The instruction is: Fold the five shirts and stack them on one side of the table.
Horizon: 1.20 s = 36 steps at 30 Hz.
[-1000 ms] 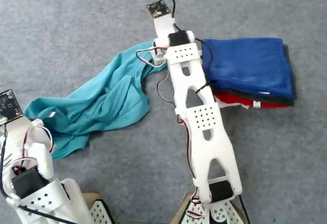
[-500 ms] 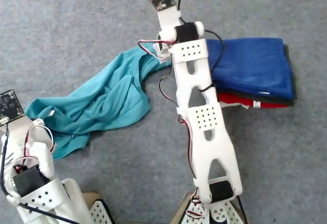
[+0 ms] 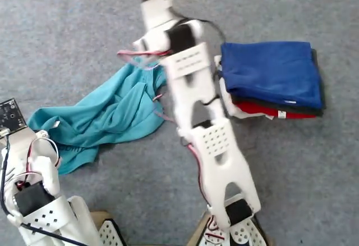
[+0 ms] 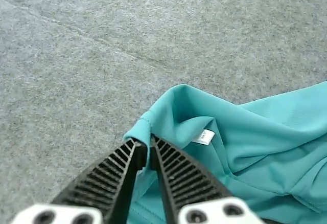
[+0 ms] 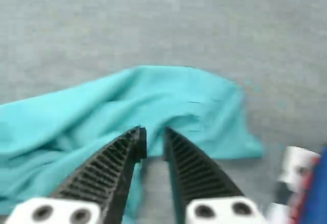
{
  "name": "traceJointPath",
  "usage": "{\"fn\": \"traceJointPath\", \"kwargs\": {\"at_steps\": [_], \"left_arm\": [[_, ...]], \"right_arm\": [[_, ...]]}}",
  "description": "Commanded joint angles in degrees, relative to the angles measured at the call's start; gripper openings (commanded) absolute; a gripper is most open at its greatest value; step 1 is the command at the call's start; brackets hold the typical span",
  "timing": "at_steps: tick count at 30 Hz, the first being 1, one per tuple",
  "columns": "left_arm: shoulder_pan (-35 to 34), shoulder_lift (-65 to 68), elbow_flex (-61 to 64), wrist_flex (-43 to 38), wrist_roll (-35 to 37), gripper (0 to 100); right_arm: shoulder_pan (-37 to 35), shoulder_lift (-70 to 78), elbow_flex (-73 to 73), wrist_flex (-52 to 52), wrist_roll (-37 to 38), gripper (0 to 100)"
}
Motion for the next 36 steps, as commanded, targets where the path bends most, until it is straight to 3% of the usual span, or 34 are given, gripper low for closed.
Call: {"fn": "traceJointPath", "kwargs": {"at_steps": [1, 9, 27, 36], "left_arm": [[0.6, -0.4, -0.2, -0.7, 0.4, 3], [0.5, -0.3, -0.2, -0.7, 0.4, 3], [0.6, -0.6, 2.1, -0.6, 0.4, 3], [0.8, -0.7, 1.7, -0.6, 0.4, 3]], "right_arm": [[-5.0, -3.6, 7.2, 0.4, -3.7, 19.3], [-8.2, -3.4, 21.9, -2.9, -4.8, 17.8], [-5.7, 3.1, 17.7, -7.7, -0.9, 15.2], [-3.7, 4.9, 15.3, -7.8, 9.7, 15.2]]}}
